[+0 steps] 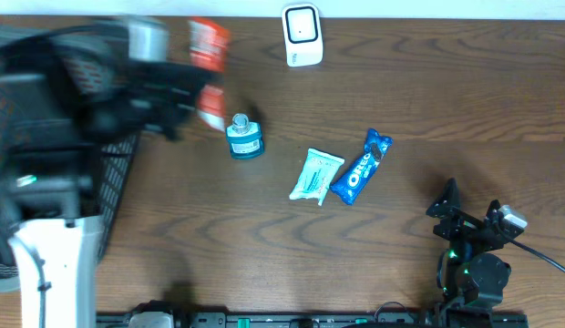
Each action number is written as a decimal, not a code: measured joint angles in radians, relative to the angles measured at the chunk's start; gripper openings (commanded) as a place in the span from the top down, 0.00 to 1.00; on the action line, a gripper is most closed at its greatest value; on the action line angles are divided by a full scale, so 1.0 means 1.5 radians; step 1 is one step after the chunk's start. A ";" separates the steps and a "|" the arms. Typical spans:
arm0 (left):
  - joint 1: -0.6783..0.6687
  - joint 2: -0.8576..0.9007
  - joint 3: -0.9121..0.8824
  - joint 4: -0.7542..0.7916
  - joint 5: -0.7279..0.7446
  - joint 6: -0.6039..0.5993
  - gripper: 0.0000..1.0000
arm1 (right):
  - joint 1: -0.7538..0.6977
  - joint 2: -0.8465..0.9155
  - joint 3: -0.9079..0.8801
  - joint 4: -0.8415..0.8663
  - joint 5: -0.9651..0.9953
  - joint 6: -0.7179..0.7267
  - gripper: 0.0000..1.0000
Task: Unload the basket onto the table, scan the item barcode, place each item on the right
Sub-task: 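Carry the red stick with the left gripper toward the Oreo pack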
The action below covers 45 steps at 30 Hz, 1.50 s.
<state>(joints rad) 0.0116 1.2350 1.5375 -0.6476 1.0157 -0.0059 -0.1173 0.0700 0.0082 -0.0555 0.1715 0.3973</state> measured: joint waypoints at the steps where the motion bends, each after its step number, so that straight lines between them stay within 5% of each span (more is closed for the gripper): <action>1: -0.056 0.009 0.000 -0.002 -0.003 0.002 0.93 | 0.000 0.000 0.000 0.000 0.000 0.000 0.01; 7: -0.303 0.107 0.000 -0.041 -0.173 0.004 0.93 | 0.000 0.000 0.000 0.000 0.000 0.000 0.01; 14: -0.453 0.298 0.000 -0.026 -0.365 -0.021 0.93 | 0.000 0.000 0.000 0.000 0.000 0.000 0.01; 25: -0.515 0.519 -0.002 0.066 -0.436 -0.026 0.93 | 0.000 0.000 0.000 0.000 0.000 0.000 0.01; 35: -0.532 0.571 -0.003 0.158 -0.440 -0.202 0.93 | 0.000 0.000 0.000 0.000 0.000 0.000 0.01; 45: -0.637 0.571 -0.003 0.175 -0.501 -0.156 0.93 | 0.000 0.000 0.000 0.000 0.000 0.000 0.01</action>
<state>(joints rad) -0.9443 2.0918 1.5330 -0.3843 0.2646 -0.2398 -0.1173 0.0700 0.0082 -0.0555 0.1715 0.3973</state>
